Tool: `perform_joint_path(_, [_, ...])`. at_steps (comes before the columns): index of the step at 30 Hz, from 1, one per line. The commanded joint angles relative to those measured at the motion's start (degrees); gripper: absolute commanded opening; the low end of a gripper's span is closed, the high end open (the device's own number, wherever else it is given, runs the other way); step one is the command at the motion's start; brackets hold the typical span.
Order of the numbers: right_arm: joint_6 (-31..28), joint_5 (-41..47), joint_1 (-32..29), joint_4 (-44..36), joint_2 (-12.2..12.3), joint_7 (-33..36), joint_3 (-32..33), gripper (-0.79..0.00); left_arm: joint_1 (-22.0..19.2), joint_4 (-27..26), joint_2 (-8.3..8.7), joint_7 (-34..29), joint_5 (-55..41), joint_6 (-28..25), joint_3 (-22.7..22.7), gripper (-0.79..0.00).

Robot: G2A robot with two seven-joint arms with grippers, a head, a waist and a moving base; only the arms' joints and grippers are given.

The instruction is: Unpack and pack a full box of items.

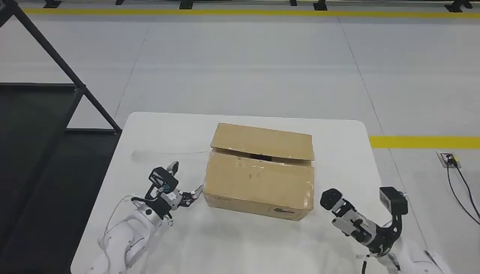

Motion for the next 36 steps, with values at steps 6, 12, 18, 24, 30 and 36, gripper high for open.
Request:
perform_joint_path(6, [1.62,4.97,3.06,2.41,0.53,4.62,-0.56,0.000,0.80,-0.86,0.34,0.76,0.77,-0.86,0.19,0.000])
perform_joint_path(12, [3.19,7.65,4.38,3.66,0.79,6.22,-0.31,0.000,1.54,-1.65,0.61,1.03,0.64,-1.11,-0.06,0.000])
perform_joint_path(18, [3.19,7.65,4.38,3.66,0.79,6.22,-0.31,0.000,1.99,-2.17,0.89,1.70,-0.08,-2.52,-0.24,0.000])
perform_joint_path(24, [5.32,7.24,4.28,2.64,0.77,5.41,-0.02,0.000,2.06,-2.53,1.16,2.00,0.27,-3.31,-0.07,0.000])
perform_joint_path(30, [6.60,9.89,5.72,3.37,1.13,9.34,-0.06,0.000,2.11,-2.73,1.41,2.21,0.25,-4.12,0.05,0.000])
perform_joint_path(36, [10.29,12.19,8.70,5.58,1.37,13.10,-0.51,0.000,2.44,-3.19,1.72,2.66,0.54,-5.38,0.14,0.000])
